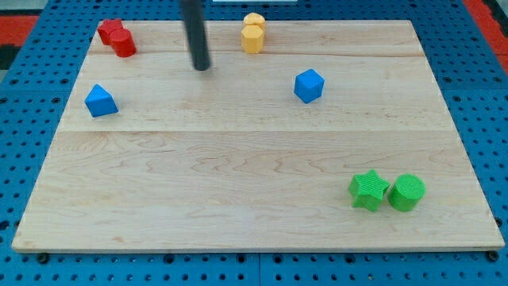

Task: Push the blue blocks to the left center

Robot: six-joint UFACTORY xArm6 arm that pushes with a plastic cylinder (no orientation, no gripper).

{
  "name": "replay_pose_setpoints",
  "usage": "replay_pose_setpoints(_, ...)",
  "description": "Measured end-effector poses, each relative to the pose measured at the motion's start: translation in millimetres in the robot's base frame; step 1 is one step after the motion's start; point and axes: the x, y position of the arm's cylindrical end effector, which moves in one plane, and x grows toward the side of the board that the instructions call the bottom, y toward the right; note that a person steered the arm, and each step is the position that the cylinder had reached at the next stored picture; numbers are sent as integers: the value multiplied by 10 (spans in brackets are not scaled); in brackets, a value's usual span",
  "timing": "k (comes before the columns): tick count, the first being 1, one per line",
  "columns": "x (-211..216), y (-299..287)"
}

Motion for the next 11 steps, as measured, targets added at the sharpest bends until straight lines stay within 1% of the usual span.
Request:
replay_pose_setpoints(2, 43, 1370)
replay_pose_setpoints(3, 459, 1618)
replay_pose_setpoints(4, 845, 1439)
replay_pose_setpoints(5, 1071, 1505)
replay_pose_setpoints(6, 1458, 1543)
replay_pose_setpoints(7, 1393, 998)
replay_pose_setpoints(8, 1013, 999)
replay_pose_setpoints(9, 803, 1066)
replay_pose_setpoints(10, 650, 885)
replay_pose_setpoints(11, 650, 221)
